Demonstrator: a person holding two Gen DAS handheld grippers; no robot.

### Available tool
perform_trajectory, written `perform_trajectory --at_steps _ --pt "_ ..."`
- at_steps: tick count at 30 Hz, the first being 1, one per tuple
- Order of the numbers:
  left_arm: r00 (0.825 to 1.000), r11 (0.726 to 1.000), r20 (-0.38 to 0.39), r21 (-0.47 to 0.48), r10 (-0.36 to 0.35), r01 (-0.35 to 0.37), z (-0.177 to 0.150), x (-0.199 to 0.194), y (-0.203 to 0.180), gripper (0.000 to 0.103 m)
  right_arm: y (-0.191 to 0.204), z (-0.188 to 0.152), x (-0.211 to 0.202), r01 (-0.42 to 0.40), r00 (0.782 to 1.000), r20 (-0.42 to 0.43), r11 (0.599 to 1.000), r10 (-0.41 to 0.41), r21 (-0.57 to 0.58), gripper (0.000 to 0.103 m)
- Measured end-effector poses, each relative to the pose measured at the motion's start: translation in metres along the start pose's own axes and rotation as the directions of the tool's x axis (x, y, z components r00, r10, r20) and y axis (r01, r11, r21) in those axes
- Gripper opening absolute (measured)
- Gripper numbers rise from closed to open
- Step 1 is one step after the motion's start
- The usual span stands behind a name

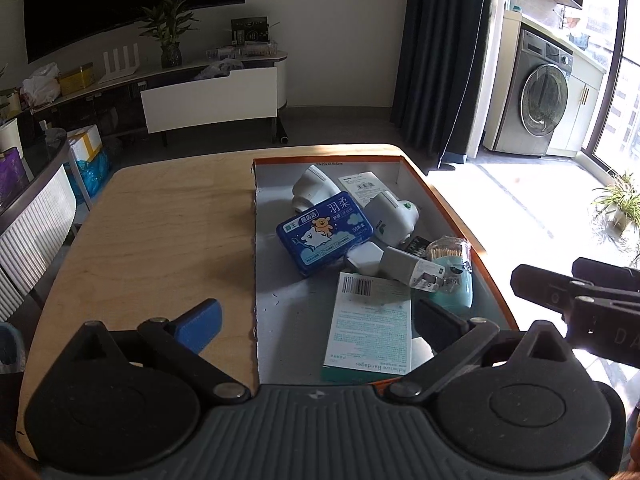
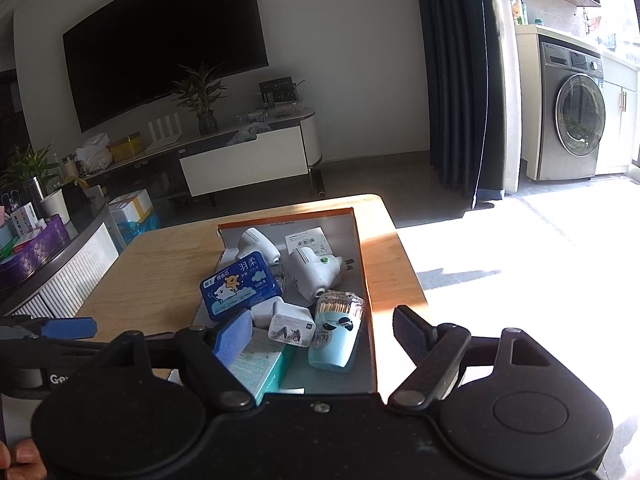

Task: Organize rigid objects
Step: 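Withdraw both open tools from above the box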

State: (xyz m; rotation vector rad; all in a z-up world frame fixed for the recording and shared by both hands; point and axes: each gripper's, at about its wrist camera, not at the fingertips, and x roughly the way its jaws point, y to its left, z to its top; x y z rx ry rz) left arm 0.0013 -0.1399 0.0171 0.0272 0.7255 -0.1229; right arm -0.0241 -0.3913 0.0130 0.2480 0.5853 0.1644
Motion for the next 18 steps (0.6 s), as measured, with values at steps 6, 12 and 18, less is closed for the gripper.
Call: perform_trajectory --at_steps 6,12,18 --pt "1.0 1.0 -0.012 -0.006 0.016 -0.016 -0.005 0.0 0.0 0.103 0.0 -0.012 -0.003 -0.002 1.0 -0.029 1.0 0.003 0.014 0.092" --pt "1.0 1.0 -0.009 -0.016 0.023 -0.023 -0.007 -0.001 0.001 0.103 0.005 -0.016 -0.001 -0.013 0.999 -0.049 1.0 0.012 -0.006 0.092" --pt "0.999 0.999 -0.039 -0.038 -0.005 0.004 -0.008 0.005 0.004 0.103 0.004 -0.017 0.002 -0.009 0.998 -0.063 1.0 0.009 -0.006 0.092"
